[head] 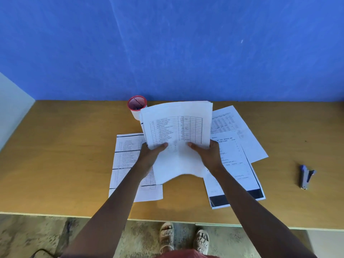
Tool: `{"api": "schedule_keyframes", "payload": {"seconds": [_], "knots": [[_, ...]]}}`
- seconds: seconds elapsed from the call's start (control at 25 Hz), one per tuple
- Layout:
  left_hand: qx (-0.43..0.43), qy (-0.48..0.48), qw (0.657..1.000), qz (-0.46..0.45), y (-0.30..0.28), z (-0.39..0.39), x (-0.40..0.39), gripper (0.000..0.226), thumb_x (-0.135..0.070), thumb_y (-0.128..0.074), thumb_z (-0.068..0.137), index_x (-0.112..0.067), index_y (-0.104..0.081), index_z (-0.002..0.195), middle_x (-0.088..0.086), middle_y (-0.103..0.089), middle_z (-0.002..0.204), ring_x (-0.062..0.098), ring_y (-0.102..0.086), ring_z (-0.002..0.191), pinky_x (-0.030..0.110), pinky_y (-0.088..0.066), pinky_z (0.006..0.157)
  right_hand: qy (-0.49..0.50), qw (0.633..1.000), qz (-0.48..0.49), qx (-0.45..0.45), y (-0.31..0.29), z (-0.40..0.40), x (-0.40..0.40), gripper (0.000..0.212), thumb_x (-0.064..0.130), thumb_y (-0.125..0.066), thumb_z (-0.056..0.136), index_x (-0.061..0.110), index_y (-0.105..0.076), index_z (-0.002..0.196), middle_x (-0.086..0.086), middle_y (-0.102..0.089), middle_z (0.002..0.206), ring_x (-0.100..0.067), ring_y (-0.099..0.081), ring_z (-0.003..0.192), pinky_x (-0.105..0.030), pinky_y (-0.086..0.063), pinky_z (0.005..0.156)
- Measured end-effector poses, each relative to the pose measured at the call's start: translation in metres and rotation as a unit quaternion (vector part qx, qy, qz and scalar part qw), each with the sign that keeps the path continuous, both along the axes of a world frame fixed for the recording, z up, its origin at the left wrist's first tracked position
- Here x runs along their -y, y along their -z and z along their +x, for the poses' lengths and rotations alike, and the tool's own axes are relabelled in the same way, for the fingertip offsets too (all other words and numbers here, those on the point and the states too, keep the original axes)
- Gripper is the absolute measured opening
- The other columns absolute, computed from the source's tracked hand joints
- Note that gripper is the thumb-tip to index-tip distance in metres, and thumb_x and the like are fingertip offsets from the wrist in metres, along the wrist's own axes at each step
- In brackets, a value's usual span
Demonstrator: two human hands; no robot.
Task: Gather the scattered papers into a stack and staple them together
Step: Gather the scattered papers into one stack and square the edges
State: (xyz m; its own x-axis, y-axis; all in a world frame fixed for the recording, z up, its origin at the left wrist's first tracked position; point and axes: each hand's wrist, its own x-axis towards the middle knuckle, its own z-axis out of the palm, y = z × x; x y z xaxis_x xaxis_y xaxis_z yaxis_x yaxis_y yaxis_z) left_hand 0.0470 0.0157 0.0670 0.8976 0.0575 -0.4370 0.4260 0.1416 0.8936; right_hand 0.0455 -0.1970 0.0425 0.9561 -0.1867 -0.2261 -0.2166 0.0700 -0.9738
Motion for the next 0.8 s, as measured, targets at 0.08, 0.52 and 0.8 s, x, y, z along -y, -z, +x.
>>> {"api": "schedule_keyframes", "payload": {"seconds": [0.08,0.52,0.8], "knots": [[0.037,-0.025,0.999,0.031,-0.007,0.003,0.008,0.019,-0.01,-0.079,0.081,-0.021,-0.072,0.095,0.0,-0.077,0.099,0.021,-0.072,0.093,0.039,-0.056,0.086,0.019,1.0,0.009,0.017,-0.01,0.005,0.0,0.018,0.006,-0.084,0.076,0.014,-0.078,0.09,0.006,-0.078,0.087,-0.004,-0.075,0.079,-0.021,-0.058,0.069],[0.098,-0.03,0.994,0.026,-0.014,-0.009,0.02,0.025,-0.011,-0.075,0.084,-0.035,-0.076,0.088,-0.016,-0.076,0.095,0.005,-0.073,0.087,0.039,-0.057,0.085,-0.01,1.0,0.0,0.019,-0.022,-0.004,0.009,0.028,0.005,-0.087,0.072,0.024,-0.074,0.088,0.016,-0.076,0.087,0.003,-0.074,0.079,-0.018,-0.058,0.064],[0.056,-0.051,0.997,0.028,-0.001,-0.019,0.021,0.022,-0.009,-0.08,0.079,-0.026,-0.071,0.09,-0.013,-0.077,0.087,0.005,-0.072,0.08,0.042,-0.056,0.084,-0.038,0.997,-0.045,-0.057,-0.01,-0.011,0.012,0.031,0.006,-0.089,0.069,0.027,-0.068,0.079,0.018,-0.07,0.082,0.006,-0.067,0.073,-0.01,-0.053,0.056]]}}
